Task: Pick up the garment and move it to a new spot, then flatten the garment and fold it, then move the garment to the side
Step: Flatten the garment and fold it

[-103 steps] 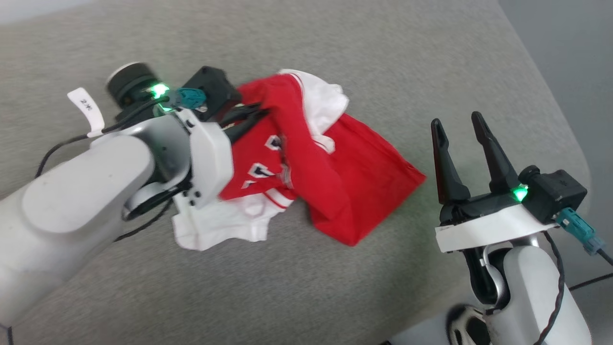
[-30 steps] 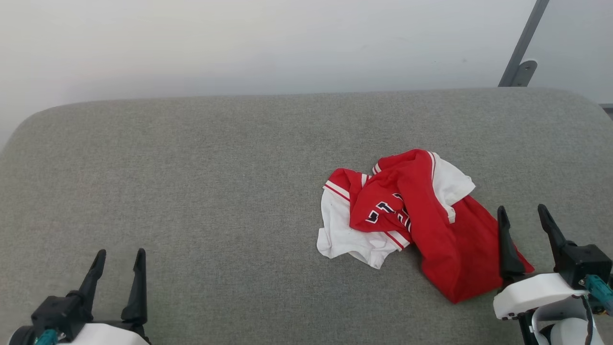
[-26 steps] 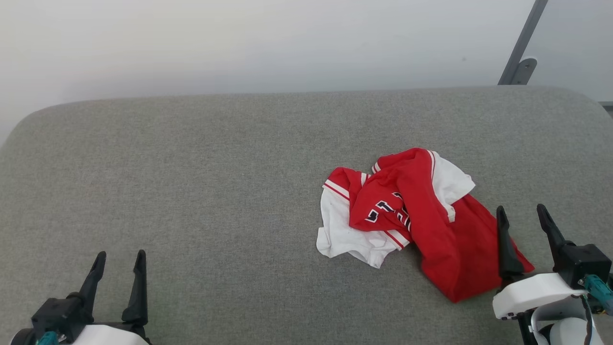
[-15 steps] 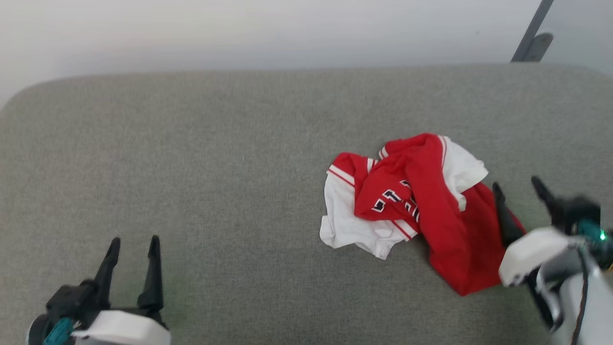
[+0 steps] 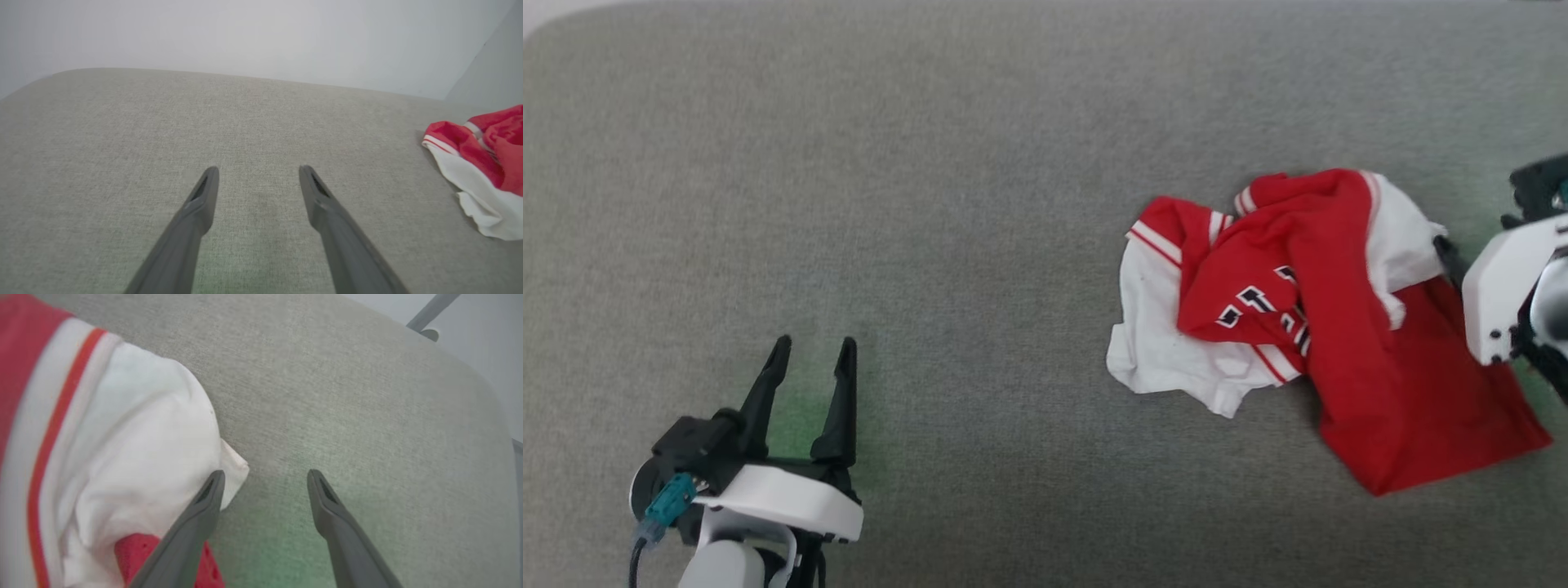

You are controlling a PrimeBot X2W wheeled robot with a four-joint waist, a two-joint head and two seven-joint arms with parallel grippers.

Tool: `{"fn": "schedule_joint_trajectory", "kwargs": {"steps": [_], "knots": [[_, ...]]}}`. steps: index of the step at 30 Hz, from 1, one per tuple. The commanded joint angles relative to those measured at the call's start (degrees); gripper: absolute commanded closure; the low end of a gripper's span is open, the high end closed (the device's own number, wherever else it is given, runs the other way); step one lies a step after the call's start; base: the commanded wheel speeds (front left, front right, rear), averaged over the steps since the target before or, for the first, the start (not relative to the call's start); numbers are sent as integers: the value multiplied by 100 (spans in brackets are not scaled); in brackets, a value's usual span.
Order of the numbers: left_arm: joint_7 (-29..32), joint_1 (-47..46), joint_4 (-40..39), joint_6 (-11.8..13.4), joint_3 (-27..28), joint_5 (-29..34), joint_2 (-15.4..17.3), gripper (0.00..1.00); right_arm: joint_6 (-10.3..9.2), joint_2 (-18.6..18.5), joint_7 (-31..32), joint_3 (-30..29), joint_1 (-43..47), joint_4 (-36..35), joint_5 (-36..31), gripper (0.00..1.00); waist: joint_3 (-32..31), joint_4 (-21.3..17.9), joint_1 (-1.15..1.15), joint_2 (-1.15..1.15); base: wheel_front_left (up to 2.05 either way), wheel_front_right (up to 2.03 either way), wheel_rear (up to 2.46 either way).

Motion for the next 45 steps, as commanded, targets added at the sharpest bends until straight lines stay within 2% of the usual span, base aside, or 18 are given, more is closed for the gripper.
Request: {"fn": "schedule_joint_trajectory", "kwargs": {"steps": [1, 8, 9, 10, 11, 12, 17, 26, 32, 35, 42, 43, 44, 45], "knots": [[-12, -146, 24, -11, -46, -80, 19, 0, -5, -70, 193, 162, -151, 14, 173, 0, 235, 145, 0, 0, 0, 0, 0], [-12, -317, 74, -11, -133, -141, 29, 0, -4, -265, 734, 737, -254, 85, 602, 0, 418, 226, 0, 0, 0, 0, 0], [-12, -340, 75, -12, -127, -140, 28, 0, -3, -293, 742, 765, -276, 72, 640, 17, 432, 226, 0, 0, 0, 0, 0], [-12, -353, 74, -12, -110, -150, 30, 0, -3, -308, 730, 797, -311, 52, 689, 66, 453, 214, 0, 0, 0, 0, 0], [-11, -362, 77, -12, -100, -159, 26, 0, -4, -320, 653, 780, -335, 33, 730, 90, 470, 200, 0, 0, 0, 0, 0], [-12, -364, 81, -12, -87, -168, 20, 0, -4, -337, 593, 742, -366, 35, 746, 100, 485, 183, 0, 0, 0, 0, 0], [-12, -411, 99, -12, -62, -166, 13, 0, -15, -393, 220, 352, -535, 96, 640, 100, 489, 50, 0, 0, 0, 0, 0], [-12, -621, 51, -11, -165, -183, 115, 0, -10, -410, -450, -1347, -680, 292, -76, 100, 639, -116, 0, 0, 0, 0, 0], [-12, -745, 68, -11, -291, -212, 194, 0, -10, -440, -662, -2296, -520, 698, -851, 100, 739, -102, 0, 0, 0, 0, 0], [-12, -792, 93, -11, -330, -234, 230, 0, -9, -311, -761, -2714, -493, 910, -1176, 100, 767, -99, 0, 0, 0, 0, 0], [-12, -880, 202, -11, -505, -251, 378, 0, -10, 88, -1099, -3276, -542, 1379, -1671, 100, 781, -160, 0, 0, 0, 0, 0], [-12, -920, 215, -11, -549, -269, 419, 0, -10, 137, -1151, -3313, -555, 1440, -1716, 98, 776, -181, 0, 0, 0, 0, 0], [-12, -993, 241, -11, -610, -305, 512, 0, -9, 233, -1278, -3395, -610, 1527, -1768, 91, 751, -233, 0, 0, 0, 0, 0], [-12, -1021, 242, -11, -653, -331, 560, 0, -9, 265, -1356, -3438, -629, 1571, -1796, 66, 734, -257, 0, 0, 0, 0, 0]]}}
